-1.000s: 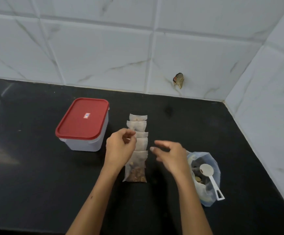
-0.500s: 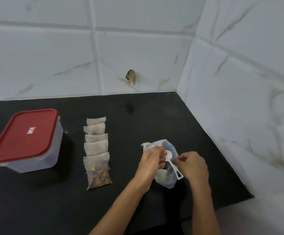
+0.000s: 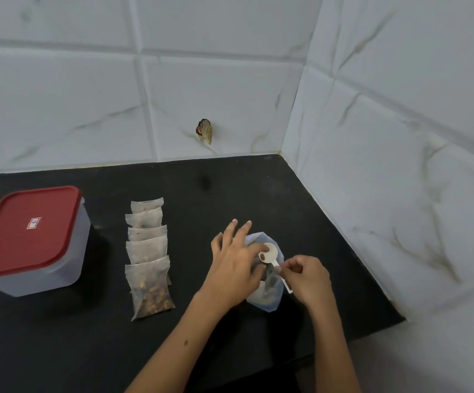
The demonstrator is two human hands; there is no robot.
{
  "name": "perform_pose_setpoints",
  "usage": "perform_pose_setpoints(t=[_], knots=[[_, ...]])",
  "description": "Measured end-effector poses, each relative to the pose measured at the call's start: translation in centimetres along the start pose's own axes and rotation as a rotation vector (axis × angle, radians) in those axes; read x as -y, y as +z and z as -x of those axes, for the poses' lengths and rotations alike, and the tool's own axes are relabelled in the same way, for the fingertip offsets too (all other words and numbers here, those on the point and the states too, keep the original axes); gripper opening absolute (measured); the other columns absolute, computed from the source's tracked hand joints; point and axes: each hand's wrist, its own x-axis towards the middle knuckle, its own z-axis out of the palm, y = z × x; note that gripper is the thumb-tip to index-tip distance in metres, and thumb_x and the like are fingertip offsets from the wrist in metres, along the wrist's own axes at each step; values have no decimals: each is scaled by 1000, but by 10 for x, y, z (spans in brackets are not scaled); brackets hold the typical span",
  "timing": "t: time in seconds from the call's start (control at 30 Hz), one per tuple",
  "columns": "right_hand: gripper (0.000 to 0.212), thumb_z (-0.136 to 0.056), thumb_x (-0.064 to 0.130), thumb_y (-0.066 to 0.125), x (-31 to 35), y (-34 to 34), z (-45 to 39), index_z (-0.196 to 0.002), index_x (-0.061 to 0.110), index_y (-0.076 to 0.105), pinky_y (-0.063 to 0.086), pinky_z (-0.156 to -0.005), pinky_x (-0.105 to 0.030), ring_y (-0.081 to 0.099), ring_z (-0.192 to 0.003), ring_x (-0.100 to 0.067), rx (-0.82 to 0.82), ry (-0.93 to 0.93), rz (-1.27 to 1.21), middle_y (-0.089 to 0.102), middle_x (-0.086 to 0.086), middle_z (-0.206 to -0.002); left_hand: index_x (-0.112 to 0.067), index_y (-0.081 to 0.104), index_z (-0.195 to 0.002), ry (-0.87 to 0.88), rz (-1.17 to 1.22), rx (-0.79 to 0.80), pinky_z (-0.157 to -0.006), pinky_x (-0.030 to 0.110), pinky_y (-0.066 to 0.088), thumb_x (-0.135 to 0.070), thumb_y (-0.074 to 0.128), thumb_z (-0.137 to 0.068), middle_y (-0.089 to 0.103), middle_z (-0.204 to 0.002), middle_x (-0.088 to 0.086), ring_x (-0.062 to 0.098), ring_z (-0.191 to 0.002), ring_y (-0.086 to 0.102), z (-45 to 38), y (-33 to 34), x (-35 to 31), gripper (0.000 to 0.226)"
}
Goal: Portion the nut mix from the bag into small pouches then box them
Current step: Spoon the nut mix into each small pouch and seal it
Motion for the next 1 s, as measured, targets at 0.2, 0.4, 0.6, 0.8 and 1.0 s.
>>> perform_pose_setpoints(t=[0.2,0.4,0.6,0.8,1.0], knots=[[7,-85,23,68,3,-3,2,-82,23,62,48,-73,-23,60,-78,-6,-34,-73,4,64,5,-81,-29,66,-96,40,-215,-5,-106,66,21,-44,46,-75,35,-151,20,43,-142,22,1,7,-1,33],[6,-86,22,68,1,-1,5,-83,24,62,43,-65,-17,60,-76,-5,-100,-132,52,64,6,-81,-36,61,-89,40,-315,-44,-98,62,30,-61,39,-70,46,-143,20,43,-133,41,1,14,4,38],[5,-87,24,66,2,3,5,-90,20,66,43,-66,-18,60,-79,-7,-159,-138,84,65,4,-84,-31,52,-113,49,-236,5,-111,58,-7,-67,21,-70,4,-161,13,35,-147,-11,1,13,6,63],[6,-88,24,65,1,5,5,-93,20,67,41,-61,-16,59,-78,-6,-209,-145,92,64,6,-84,-29,45,-121,26,-233,68,-112,58,-9,-64,37,-79,-1,-161,11,32,-146,-17,1,10,5,56],[4,-86,22,68,-2,2,3,-89,20,69,37,-58,-13,58,-74,-4,-212,-164,58,63,9,-79,-26,53,-121,-7,-210,86,-111,55,-14,-60,43,-79,-2,-161,9,28,-147,-16,4,5,1,55]])
